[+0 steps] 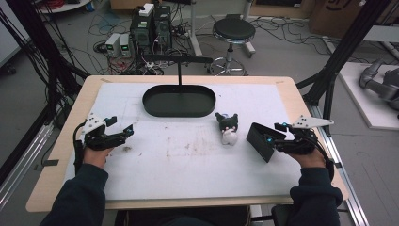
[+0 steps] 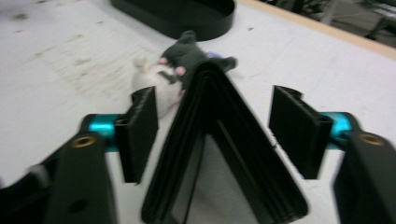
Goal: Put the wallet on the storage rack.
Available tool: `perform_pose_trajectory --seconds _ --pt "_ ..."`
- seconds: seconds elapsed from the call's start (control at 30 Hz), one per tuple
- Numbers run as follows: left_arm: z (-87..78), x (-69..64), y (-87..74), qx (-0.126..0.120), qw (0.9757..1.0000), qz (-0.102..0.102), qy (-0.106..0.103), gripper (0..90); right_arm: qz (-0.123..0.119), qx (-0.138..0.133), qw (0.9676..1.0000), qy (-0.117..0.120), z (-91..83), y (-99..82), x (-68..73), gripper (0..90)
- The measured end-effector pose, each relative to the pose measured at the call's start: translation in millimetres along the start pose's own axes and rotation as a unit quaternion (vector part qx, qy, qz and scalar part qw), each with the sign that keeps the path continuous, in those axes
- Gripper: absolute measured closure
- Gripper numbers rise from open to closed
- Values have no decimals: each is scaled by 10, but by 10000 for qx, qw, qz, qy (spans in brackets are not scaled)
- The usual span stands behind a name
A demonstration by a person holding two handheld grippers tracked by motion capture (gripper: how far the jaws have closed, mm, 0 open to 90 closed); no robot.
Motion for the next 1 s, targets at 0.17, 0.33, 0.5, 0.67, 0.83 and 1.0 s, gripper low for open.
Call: perform_pose_trajectory --seconds 0.17,0.33,0.5,0.67,0.83,1.0 --pt "0 -7 0 11 10000 5 -14 215 -24 -80 9993 -373 23 32 -1 214" --pt "-12 -6 3 6 10000 13 -16 215 -247 127 9978 -596 152 39 76 209" --pt "-27 3 -4 -17 10000 -2 -18 215 -549 336 9951 -757 249 22 129 210" --pt "-20 14 -9 -13 10000 1 -31 215 -679 424 9920 -980 289 7 74 210" --pt "-3 9 -13 -5 10000 -3 -38 217 -632 516 9929 -870 348 -15 22 210" --pt "-1 -3 -12 20 10000 11 -45 217 -544 838 9941 -432 449 -120 11 293"
Point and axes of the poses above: each handheld gripper's, and its own axes: z roughly forward along the jaws, y roughly out of its top, x roughly to its left, the point moved 4 cm from there along z, roughly forward along the jaws, and after that the axes turned 12 degrees about -y, right-handed, at the moved point
